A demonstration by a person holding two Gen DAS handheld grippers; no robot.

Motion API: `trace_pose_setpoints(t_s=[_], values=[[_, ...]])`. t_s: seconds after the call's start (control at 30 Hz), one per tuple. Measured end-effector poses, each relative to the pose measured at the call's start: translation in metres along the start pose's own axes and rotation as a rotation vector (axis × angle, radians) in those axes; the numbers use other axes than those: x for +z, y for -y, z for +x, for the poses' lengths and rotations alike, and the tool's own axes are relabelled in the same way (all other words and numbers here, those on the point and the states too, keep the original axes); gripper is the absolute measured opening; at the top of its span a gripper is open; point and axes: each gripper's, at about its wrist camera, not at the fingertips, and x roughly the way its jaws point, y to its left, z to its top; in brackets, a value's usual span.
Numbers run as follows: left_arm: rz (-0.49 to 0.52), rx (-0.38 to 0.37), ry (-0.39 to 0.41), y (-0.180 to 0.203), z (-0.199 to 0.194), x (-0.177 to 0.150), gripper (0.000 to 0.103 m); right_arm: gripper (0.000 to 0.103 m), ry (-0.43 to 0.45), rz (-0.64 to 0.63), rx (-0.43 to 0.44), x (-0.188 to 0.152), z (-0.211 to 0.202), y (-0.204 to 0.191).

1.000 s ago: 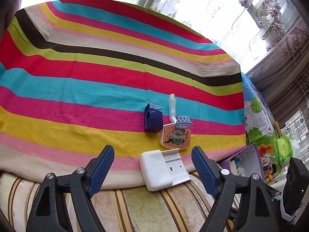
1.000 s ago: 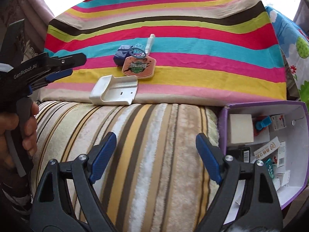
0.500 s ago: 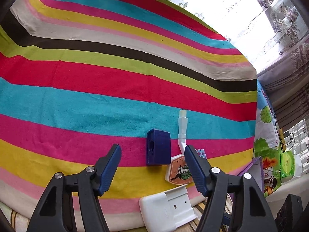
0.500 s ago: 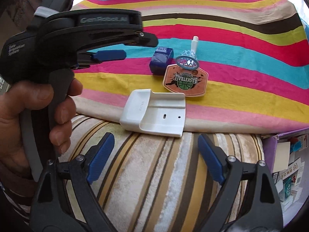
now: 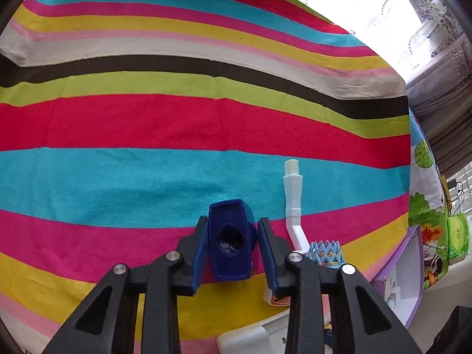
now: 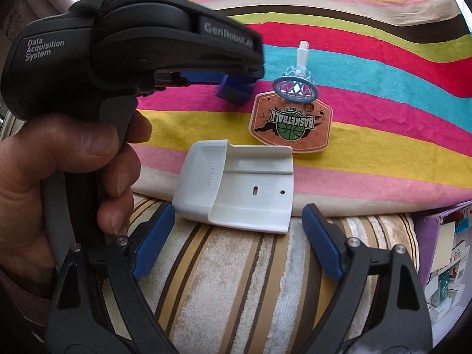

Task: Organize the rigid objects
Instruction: 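Grasp the dark blue box with the left gripper while the right grasps the white plastic holder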

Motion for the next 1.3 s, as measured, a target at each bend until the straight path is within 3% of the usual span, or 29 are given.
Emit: trace_pose_setpoints(t_s=[0.57,1.1,1.3], values=[[-0.188,-0.097,0.076,-0.072,-0.033,-0.028,0.032,0.093,-0.017,0.031,-0.055,0.006,0.012,-0.004],[-0.221,-0.109,0.13,-0.085,-0.059,-0.058,0.031,0.098,-0.012,0.063,-0.128,0.022,0.019,-0.013],[-0.217,-0.101,0.151,-0.083,-0.069,-0.072,0.031,0.094,-0.009,0.032,-0.184,0.028,0.026,-0.015]])
